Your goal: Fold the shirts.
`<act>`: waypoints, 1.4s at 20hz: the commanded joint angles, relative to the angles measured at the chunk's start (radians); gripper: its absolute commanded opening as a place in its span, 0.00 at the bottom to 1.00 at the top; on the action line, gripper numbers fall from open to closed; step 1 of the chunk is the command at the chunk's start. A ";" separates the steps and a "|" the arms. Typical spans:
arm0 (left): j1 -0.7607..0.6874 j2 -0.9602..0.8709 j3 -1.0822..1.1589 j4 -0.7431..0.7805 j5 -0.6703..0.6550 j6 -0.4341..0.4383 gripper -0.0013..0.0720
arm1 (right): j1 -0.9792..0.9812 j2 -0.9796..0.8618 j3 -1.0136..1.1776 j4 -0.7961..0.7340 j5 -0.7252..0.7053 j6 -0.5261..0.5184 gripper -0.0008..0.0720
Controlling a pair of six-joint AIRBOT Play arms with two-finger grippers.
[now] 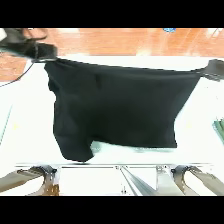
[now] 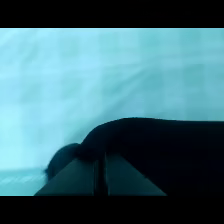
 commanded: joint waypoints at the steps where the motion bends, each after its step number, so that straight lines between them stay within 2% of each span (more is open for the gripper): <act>1: 0.167 -0.179 -0.020 -0.331 0.279 -0.002 0.05 | 0.002 -0.297 0.039 0.129 -0.192 -0.063 0.04; 4: 0.237 -0.296 -0.016 -0.484 0.410 0.069 0.05 | 0.002 -0.547 0.220 0.207 -0.239 -0.070 0.04; 9: 0.243 -0.475 0.068 -0.504 0.398 0.094 0.05 | 0.002 -0.779 0.446 0.245 -0.223 -0.059 0.04; 12: 0.244 -0.536 0.119 -0.504 0.315 0.105 0.05 | 0.002 -0.811 0.467 0.244 -0.193 -0.056 0.04; 15: 0.251 -0.537 0.148 -0.504 0.210 0.232 0.05 | -0.004 -0.809 0.467 0.246 -0.137 -0.056 0.04; 17: 0.274 -0.536 0.203 -0.505 0.064 0.252 0.05 | -0.018 -0.809 0.467 0.246 -0.054 -0.056 0.04; 20: 0.293 -0.506 0.247 -0.504 -0.215 0.391 0.05 | -0.041 -0.798 0.467 0.241 0.130 -0.085 0.04; 21: 0.294 -0.497 0.247 -0.500 -0.262 0.407 0.05 | -0.043 -0.790 0.466 0.217 0.179 -0.100 0.04; 24: 0.290 -0.506 0.219 -0.500 -0.316 0.388 0.05 | -0.024 -0.788 0.460 0.119 0.290 -0.090 0.04; 28: 0.276 -0.505 0.034 -0.472 -0.325 0.387 0.05 | -0.006 -0.788 0.390 0.093 0.277 -0.080 0.04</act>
